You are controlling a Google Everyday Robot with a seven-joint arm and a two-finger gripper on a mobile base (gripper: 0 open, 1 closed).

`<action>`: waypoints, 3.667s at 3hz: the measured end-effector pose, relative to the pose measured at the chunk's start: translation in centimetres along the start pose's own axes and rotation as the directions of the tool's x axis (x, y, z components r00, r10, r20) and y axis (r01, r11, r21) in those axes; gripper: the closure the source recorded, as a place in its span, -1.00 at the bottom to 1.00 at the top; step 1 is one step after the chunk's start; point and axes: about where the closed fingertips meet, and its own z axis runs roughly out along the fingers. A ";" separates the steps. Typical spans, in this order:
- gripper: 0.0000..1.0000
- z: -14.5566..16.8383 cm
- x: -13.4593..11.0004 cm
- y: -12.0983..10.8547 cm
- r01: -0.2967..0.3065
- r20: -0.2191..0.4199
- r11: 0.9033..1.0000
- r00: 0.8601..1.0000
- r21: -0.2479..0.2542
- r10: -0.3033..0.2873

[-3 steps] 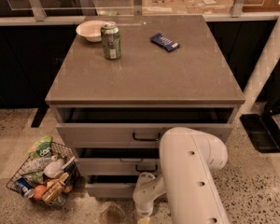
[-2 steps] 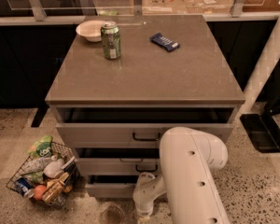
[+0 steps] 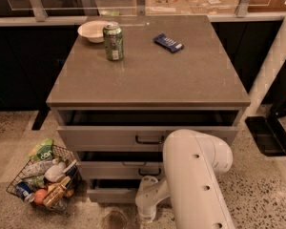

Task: Open bottom drawer

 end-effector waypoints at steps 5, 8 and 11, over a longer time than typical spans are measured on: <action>1.00 -0.3 0.0 0.1 0.000 0.000 1.000 1.000 -0.001 0.000; 1.00 -0.4 0.0 1.5 -0.002 0.006 1.000 1.000 0.000 0.002; 1.00 -0.9 -0.1 2.1 -0.009 -0.003 1.000 1.000 0.014 0.009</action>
Offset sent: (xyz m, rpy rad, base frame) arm -0.0409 -0.0044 -0.0148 0.0586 0.0804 -0.0333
